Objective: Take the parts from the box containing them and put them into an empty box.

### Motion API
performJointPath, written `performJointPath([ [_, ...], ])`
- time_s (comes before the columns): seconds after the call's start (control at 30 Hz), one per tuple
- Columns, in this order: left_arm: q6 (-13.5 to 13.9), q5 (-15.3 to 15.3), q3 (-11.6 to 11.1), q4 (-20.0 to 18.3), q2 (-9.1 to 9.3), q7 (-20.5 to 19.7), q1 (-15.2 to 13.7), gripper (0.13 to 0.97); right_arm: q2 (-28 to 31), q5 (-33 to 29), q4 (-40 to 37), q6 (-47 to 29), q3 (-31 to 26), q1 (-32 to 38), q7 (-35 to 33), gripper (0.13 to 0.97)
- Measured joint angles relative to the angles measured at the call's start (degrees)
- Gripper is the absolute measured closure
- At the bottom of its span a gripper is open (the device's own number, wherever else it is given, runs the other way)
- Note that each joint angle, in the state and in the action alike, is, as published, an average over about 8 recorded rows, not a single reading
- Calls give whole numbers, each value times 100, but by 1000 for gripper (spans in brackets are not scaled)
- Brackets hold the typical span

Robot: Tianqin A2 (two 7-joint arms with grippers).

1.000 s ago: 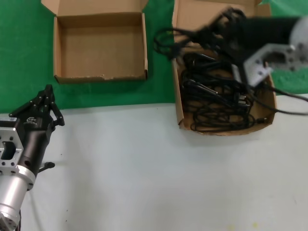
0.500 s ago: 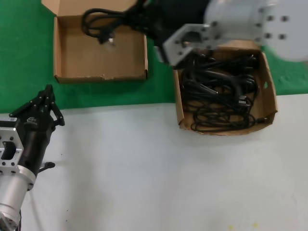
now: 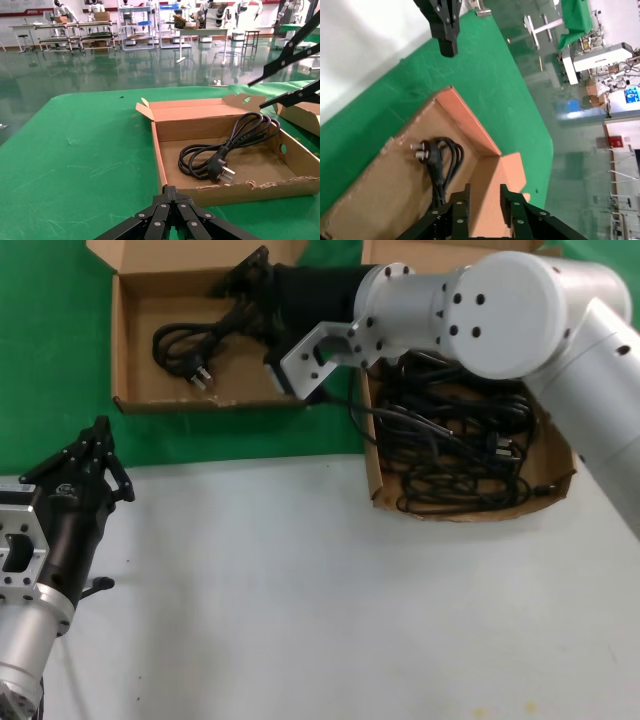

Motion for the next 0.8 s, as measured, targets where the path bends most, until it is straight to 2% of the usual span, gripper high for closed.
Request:
performJointPath([
  [0.13,0,0,0,0,0,0,0,952,197,-126,341,-24,85,-38,167,826],
  [0.3,0,0,0,0,0,0,0,952,696,-398,1213,-103,394,-225,559,773],
  [0.57,0,0,0,0,0,0,0,952,1516,-873,2652,-76,1213,-962,1218,604],
  [0.6,0,0,0,0,0,0,0,952,1584,-929,2802,-46,1330,-1089,1292,604],
  [0.8,0,0,0,0,0,0,0,948,1768,-1131,3324,121,1791,-1624,1555,446],
])
